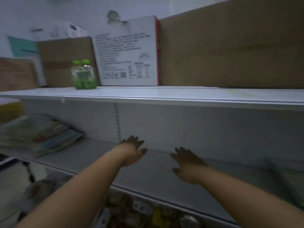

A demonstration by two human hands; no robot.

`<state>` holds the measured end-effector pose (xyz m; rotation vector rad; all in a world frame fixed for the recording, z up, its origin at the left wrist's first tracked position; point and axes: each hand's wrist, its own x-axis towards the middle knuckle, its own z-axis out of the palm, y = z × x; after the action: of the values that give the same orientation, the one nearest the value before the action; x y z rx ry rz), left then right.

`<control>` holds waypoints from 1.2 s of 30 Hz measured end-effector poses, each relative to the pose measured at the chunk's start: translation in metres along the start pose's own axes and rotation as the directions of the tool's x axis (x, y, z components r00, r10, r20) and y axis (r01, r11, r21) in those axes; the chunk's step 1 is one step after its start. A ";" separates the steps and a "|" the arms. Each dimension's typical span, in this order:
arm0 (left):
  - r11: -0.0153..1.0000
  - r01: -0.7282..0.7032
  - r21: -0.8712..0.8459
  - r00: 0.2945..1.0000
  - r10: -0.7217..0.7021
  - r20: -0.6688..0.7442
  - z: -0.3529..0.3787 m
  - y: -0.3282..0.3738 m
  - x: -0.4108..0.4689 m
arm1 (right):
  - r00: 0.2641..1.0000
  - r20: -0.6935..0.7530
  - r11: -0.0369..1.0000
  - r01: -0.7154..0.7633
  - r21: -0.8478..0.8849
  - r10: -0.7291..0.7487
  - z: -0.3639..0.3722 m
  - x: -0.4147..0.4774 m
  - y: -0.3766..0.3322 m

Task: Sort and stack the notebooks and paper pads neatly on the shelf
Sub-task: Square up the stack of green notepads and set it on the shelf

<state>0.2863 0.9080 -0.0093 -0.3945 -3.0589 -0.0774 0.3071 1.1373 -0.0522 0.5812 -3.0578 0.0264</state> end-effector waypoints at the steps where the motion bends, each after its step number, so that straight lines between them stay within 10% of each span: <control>1: 0.998 0.057 0.023 0.998 -0.057 -0.008 -0.005 -0.036 -0.018 | 0.998 0.000 0.998 0.060 0.022 -0.060 0.001 0.015 -0.034; 13: 0.824 0.565 -0.037 0.825 -0.565 0.018 -0.010 -0.312 -0.179 | 0.838 0.067 0.835 0.545 -0.074 -0.541 0.013 0.143 -0.312; 23: 0.798 0.601 -0.039 0.799 -0.601 0.021 -0.009 -0.447 -0.146 | 0.777 0.060 0.779 0.627 0.006 -0.626 0.019 0.305 -0.444; 36: 0.840 0.541 0.039 0.838 -0.543 0.062 -0.012 -0.615 -0.104 | 0.881 -0.033 0.873 0.473 0.119 -0.473 0.030 0.477 -0.563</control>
<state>0.2309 0.2871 -0.0298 0.4976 -3.1291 -0.0566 0.0697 0.4386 -0.0605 1.3192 -2.8308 0.2057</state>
